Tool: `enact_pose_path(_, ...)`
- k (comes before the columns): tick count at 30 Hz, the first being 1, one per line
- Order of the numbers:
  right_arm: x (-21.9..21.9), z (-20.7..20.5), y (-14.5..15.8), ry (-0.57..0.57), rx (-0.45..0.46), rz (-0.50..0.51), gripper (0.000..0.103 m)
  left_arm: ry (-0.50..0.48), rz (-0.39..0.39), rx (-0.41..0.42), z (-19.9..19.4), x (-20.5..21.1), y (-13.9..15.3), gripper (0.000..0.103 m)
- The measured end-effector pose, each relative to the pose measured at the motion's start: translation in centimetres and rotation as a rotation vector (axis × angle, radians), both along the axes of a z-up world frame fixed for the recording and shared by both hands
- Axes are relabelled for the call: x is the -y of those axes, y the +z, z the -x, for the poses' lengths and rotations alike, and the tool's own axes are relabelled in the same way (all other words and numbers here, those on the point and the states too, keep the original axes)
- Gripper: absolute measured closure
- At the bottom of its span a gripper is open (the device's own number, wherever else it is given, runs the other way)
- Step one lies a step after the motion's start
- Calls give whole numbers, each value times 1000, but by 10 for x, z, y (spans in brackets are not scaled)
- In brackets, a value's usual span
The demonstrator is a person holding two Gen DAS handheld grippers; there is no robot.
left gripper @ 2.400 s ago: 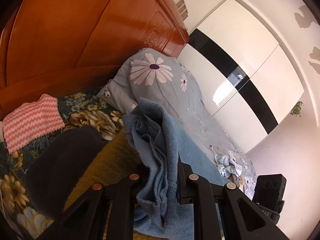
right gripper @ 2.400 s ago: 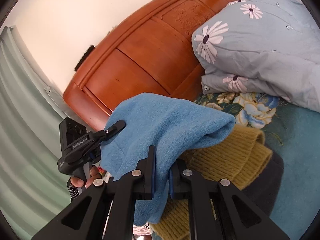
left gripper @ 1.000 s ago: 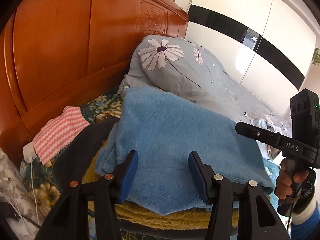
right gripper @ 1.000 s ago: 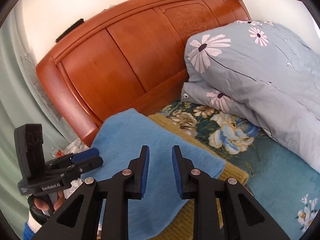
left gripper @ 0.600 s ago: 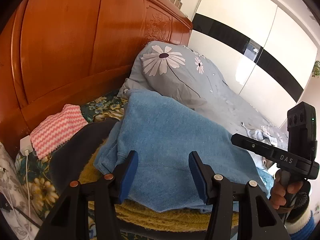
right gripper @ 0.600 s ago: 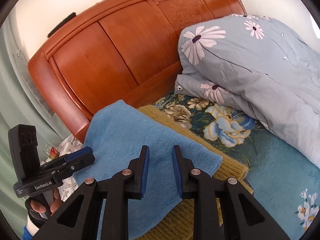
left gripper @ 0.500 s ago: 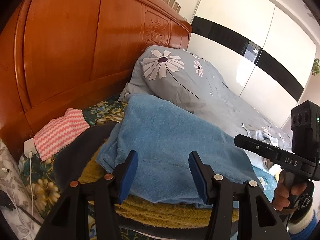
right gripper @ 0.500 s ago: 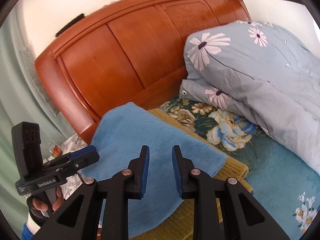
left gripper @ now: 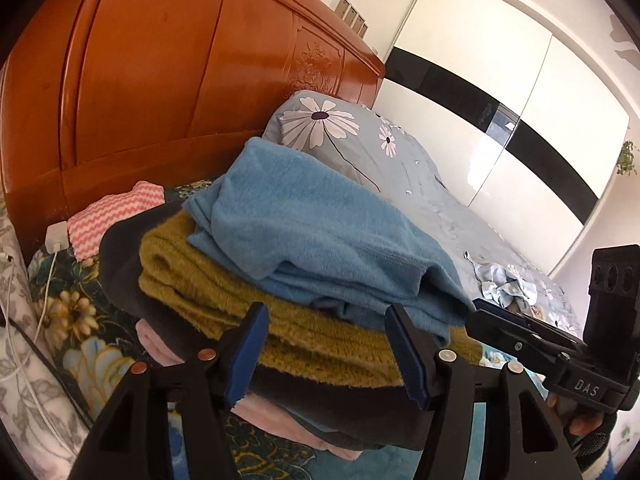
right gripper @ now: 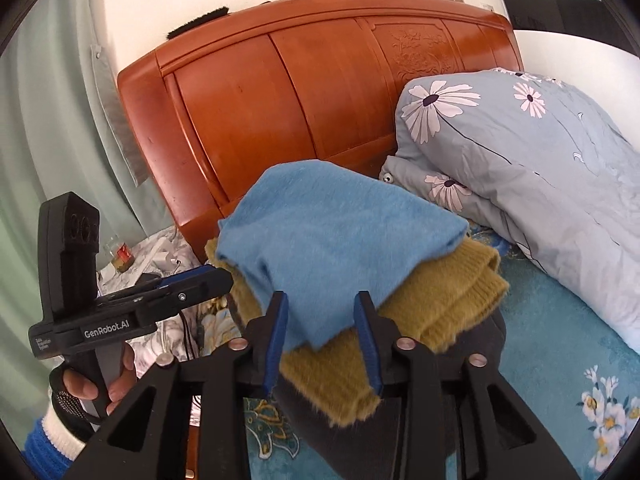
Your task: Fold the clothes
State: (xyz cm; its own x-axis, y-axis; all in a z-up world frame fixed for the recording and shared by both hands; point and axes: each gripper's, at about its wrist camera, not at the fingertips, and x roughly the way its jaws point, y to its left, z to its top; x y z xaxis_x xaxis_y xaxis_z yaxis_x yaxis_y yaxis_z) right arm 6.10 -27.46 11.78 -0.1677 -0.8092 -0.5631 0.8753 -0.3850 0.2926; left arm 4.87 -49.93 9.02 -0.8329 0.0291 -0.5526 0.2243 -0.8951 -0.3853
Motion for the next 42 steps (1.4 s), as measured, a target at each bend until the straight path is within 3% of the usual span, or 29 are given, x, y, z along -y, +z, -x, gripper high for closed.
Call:
enact_pose_path(5, -16, -21, -12, -2, -20, -14, 49, 25, 4, 34, -8, -16, -16, 25)
enact_pose_path(12, -20, -31, -45, -30, 49, -94, 48, 26, 29, 89, -18, -40, -42, 17)
enact_pose_path(16, -21, -38, -55, -51, 41, -117, 48, 36, 50, 108, -28, -50, -55, 13)
enact_pose_path(20, -20, -45, -61, -81, 2, -156, 48, 68, 37, 92, -36, -49, -61, 0)
enact_pose_path(27, -22, -56, -69, -89, -26, -185, 45, 135, 63, 66, -49, -49, -62, 0)
enact_pose_path(31, -26, -60, -71, -85, -36, -185, 36, 169, 93, 54, -56, -53, -61, 0)
enact_pose_path(40, -28, -67, -73, -86, -49, -183, 27, 222, 151, 63, -64, -61, -60, 0)
enact_pose_path(42, -29, -69, -73, -90, -56, -180, 19, 230, 166, 71, -65, -63, -60, 0)
